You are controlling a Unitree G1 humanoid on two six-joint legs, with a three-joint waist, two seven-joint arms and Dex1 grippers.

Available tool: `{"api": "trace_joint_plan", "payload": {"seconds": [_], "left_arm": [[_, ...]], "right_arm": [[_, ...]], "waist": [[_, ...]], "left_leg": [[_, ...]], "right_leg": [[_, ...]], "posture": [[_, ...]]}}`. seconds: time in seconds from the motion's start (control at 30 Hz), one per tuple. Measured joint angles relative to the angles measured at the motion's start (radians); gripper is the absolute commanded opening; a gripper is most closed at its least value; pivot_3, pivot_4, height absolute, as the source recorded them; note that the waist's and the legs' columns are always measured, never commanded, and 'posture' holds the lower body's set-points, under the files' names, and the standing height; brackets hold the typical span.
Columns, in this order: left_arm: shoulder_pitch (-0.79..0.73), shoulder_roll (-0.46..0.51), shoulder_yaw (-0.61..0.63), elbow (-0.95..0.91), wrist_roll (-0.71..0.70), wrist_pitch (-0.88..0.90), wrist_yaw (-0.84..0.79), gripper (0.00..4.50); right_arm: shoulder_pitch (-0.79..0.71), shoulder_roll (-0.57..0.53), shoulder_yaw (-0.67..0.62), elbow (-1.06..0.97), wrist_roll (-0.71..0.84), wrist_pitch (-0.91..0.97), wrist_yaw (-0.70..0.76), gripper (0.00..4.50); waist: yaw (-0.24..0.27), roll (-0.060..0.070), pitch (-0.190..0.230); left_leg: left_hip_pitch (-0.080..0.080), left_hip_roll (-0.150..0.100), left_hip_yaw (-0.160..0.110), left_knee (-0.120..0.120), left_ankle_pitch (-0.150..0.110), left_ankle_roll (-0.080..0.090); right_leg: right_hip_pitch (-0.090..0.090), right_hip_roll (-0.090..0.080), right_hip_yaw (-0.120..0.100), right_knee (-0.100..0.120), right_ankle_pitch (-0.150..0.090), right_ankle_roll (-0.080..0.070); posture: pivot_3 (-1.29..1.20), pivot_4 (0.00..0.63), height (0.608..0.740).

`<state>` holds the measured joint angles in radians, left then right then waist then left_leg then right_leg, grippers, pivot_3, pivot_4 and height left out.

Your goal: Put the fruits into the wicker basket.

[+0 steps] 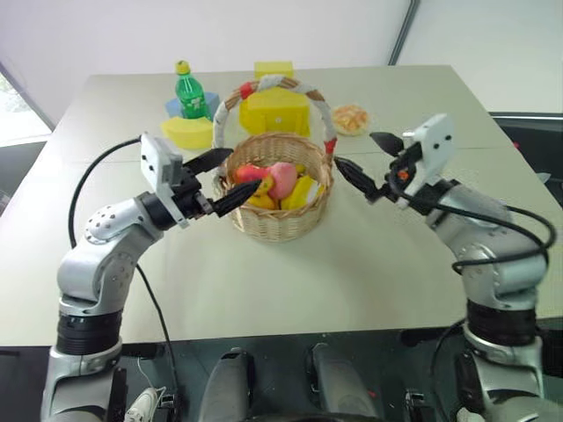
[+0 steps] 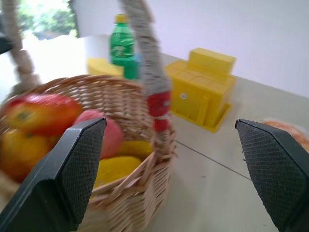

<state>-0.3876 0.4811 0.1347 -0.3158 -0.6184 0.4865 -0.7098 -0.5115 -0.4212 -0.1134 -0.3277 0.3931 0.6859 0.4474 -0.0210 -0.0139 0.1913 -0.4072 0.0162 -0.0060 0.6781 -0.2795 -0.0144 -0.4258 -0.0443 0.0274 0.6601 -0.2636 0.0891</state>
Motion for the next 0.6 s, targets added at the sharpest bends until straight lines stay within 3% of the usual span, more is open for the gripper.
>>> {"api": "trace_joint_plan", "payload": {"seconds": [0.23,0.3,0.53,0.6], "left_arm": [[0.036,-0.082,-0.018,-0.037,0.019,-0.04,0.081,4.5],[0.044,-0.088,-0.031,-0.053,0.022,-0.041,0.095,4.5],[0.07,-0.093,-0.07,-0.096,0.02,-0.04,0.112,4.5],[0.068,-0.094,-0.079,-0.095,0.02,-0.04,0.11,4.5]], "right_arm": [[-0.084,0.135,0.067,0.207,-0.071,-0.138,-0.065,4.45],[-0.091,0.148,0.066,0.241,-0.076,-0.167,-0.071,3.66],[-0.09,0.161,0.058,0.268,-0.083,-0.198,-0.082,0.27],[-0.088,0.158,0.055,0.269,-0.1,-0.215,-0.105,0.01]], "waist": [[0.008,0.0,0.0],[0.009,0.0,0.0],[0.005,0.0,0.0],[0.005,0.0,0.0]], "left_leg": [[-0.001,-0.001,0.0,0.0,0.0,0.0],[-0.001,-0.001,0.0,0.0,0.0,0.0],[-0.001,-0.001,0.0,0.0,0.0,0.0],[-0.001,-0.001,0.0,0.0,0.0,0.0]], "right_leg": [[0.0,-0.002,0.0,0.0,0.0,0.0],[0.0,-0.003,0.0,0.0,0.0,0.0],[0.0,-0.002,0.0,0.0,0.0,0.0],[0.0,-0.002,0.0,0.0,0.0,0.0]], "posture": [[0.0,0.15,0.74],[0.0,0.15,0.74],[0.0,0.15,0.74],[0.0,0.15,0.74]]}}
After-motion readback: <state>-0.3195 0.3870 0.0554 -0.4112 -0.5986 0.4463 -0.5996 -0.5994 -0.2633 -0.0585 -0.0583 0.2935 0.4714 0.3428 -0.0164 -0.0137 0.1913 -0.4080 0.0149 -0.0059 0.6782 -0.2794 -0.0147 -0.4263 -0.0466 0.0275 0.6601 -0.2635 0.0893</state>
